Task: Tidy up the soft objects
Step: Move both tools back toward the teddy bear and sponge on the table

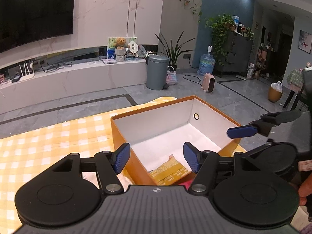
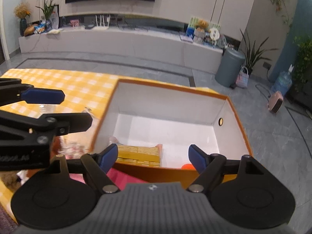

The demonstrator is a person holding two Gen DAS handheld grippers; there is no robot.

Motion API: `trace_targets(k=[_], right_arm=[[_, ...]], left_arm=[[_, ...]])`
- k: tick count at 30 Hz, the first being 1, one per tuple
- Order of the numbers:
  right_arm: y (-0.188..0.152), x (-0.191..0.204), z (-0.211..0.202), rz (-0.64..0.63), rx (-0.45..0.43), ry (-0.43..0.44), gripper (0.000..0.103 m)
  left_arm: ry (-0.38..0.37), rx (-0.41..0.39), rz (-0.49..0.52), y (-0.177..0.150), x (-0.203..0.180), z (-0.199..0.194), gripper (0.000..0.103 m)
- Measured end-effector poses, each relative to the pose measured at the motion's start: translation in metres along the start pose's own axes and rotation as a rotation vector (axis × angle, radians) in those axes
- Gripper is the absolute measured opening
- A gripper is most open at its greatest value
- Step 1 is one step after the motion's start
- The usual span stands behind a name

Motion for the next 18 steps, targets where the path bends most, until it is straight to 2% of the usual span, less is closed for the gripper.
trace_targets(k=[5,8,14,18], right_arm=[[-0.016,0.01,-0.04,0.021,-0.081,0.012,0.084],[-0.032,0.012,-0.057,0.079,-0.128,0.008,0.084],[-0.07,0.022,-0.08,0.152,-0.179,-0.019,0.084],[-0.088,0.027,-0.089,0.229,-0.201,-0.022,0.084]], left_arm=[[0.014,-0.003,-0.011,-0.013,-0.004,-0.025,0.073],[0.012,-0.004,-0.013,-0.024,-0.01,-0.04,0.073],[0.038,-0.012,-0.002,-0.049,-0.019,-0.062,0.073],[0.055,0.007,-0.036,-0.072,-0.017,-0.07,0.073]])
Point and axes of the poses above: each gripper's, at about its wrist camera, not at the fingertips, and z roughly the way its jaws point, x to its left, y to its top, the point moved 9 cm from there along z, roughly the way its jaws point, and after that the axes turned 14 degrees about z, right-handed, at the moved point
